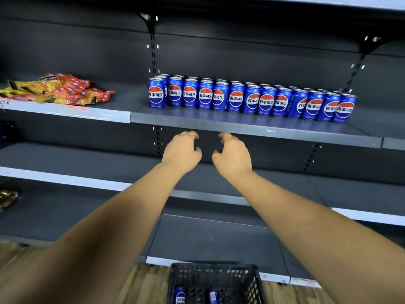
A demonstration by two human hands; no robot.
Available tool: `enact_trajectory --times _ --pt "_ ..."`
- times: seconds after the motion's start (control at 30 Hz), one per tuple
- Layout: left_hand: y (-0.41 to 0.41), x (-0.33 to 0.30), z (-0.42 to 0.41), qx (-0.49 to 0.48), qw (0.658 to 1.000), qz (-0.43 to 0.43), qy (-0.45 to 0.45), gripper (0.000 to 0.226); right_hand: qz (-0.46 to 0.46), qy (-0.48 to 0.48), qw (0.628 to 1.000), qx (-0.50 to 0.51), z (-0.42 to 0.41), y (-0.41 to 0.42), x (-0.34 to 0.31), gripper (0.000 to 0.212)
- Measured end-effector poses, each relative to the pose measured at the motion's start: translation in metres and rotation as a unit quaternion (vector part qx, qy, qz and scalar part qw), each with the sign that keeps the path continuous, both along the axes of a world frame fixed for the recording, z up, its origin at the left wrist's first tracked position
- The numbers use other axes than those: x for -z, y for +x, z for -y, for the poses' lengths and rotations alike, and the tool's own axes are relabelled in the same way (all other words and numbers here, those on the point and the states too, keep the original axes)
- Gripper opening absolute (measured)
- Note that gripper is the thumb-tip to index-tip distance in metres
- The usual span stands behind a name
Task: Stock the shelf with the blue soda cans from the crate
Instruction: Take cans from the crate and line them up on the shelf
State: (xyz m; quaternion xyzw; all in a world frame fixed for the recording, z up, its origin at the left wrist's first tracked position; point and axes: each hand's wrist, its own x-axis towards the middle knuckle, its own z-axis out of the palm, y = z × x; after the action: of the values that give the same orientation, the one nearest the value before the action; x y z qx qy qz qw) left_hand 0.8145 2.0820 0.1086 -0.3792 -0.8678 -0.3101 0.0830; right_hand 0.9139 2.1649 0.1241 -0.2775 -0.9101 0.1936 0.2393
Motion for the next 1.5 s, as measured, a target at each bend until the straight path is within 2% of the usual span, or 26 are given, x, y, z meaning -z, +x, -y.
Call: enact_trajectory --times 0.2,0.4,0.5,0.63,0.9,1.1,1.23,1.5 --pt "0.007 0.008 -0.004 0.031 0.999 -0.010 -0.042 0.043 -0.005 -0.021 0.999 0.025 0.004 0.006 0.008 0.048" --pt "0.001 0.033 0.003 0.046 0.993 0.029 -0.109 0.045 0.047 -0.039 0.997 0.046 0.009 0.000 0.032 0.046" --pt "-0.004 0.051 0.007 0.044 0.988 0.039 -0.143 0.044 0.049 -0.085 0.993 0.064 0.014 -0.001 0.053 0.048" --pt "-0.001 0.077 0.014 0.045 0.981 0.057 -0.177 0.042 0.010 -0.199 0.974 0.106 0.022 -0.001 0.081 0.045" --pt "0.001 0.123 0.013 0.053 0.976 0.074 -0.199 0.039 0.021 -0.267 0.954 0.136 0.017 0.009 0.129 0.043" --pt "0.017 0.174 0.000 0.069 0.967 0.095 -0.226 0.039 0.048 -0.283 0.945 0.158 0.003 0.026 0.172 0.043" --pt "0.030 0.211 -0.009 0.072 0.964 0.111 -0.230 0.047 0.068 -0.278 0.945 0.156 -0.008 0.033 0.207 0.043" --pt "0.049 0.318 -0.026 0.053 0.963 0.119 -0.237 0.041 0.092 -0.271 0.948 0.137 -0.021 0.051 0.319 0.042"
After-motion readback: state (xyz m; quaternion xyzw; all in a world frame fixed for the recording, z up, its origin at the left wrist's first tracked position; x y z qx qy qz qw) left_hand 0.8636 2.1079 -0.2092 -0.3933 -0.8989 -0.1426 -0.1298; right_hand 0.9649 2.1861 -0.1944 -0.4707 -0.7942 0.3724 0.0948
